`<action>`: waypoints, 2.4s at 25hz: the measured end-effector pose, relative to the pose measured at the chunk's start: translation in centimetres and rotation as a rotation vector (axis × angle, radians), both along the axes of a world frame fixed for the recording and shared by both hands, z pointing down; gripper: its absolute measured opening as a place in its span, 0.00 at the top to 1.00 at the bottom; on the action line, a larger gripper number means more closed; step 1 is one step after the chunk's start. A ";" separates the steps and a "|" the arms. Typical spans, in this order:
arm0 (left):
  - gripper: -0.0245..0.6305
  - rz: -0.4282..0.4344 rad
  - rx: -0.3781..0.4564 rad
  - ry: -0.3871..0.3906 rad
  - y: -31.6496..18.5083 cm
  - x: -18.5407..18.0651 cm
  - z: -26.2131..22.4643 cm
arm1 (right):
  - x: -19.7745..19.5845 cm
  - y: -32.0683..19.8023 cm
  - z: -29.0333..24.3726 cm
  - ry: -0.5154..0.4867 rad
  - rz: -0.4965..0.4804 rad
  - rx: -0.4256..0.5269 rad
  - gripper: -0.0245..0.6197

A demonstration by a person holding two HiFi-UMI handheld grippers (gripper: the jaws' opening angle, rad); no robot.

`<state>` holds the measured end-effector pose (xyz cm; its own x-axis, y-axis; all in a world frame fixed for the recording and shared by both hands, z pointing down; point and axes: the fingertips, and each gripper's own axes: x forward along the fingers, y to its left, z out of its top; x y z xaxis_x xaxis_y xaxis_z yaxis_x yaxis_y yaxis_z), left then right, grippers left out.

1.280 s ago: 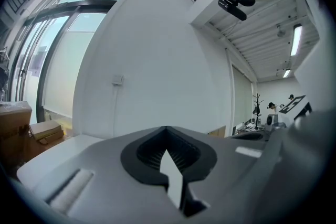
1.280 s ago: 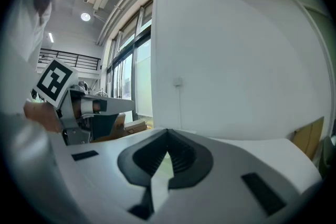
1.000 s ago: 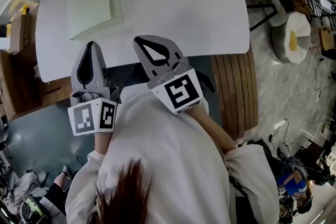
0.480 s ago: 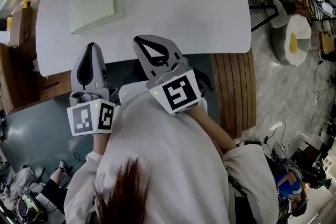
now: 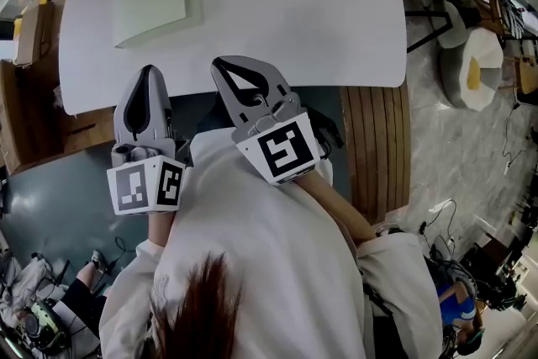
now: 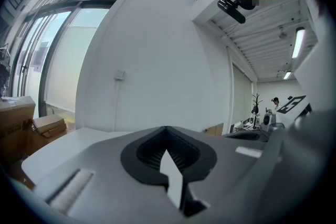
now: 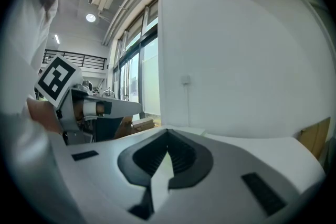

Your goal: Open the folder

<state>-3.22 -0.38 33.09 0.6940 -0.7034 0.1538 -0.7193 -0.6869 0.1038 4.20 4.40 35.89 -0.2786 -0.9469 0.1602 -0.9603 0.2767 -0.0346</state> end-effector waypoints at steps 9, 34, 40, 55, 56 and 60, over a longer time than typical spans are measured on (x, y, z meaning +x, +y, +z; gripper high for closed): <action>0.95 -0.003 -0.006 -0.015 -0.4 0.2 0.3 | 0.5 -0.2 0.4 -0.014 0.008 -0.008 0.95; 0.95 0.004 -0.011 -0.026 -0.5 1.6 0.3 | 1.7 -0.2 0.7 -0.035 0.011 -0.023 0.95; 0.95 0.011 -0.007 -0.033 -0.2 2.0 0.2 | 2.0 -0.2 0.7 -0.044 0.014 -0.020 0.95; 0.95 0.028 -0.004 -0.045 -1.0 3.1 0.3 | 3.0 -0.8 1.0 -0.064 0.034 -0.028 0.95; 0.95 0.028 -0.005 -0.045 -1.1 3.1 0.3 | 3.0 -0.8 1.0 -0.064 0.036 -0.029 0.95; 0.95 0.032 -0.007 -0.043 -1.2 3.2 0.4 | 3.4 -0.7 1.1 -0.067 0.049 -0.029 0.95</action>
<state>-0.03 -1.54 33.47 0.7086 -0.6797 0.1892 -0.7009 -0.7090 0.0781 7.58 3.68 36.96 -0.2428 -0.9550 0.1703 -0.9680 0.2273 -0.1060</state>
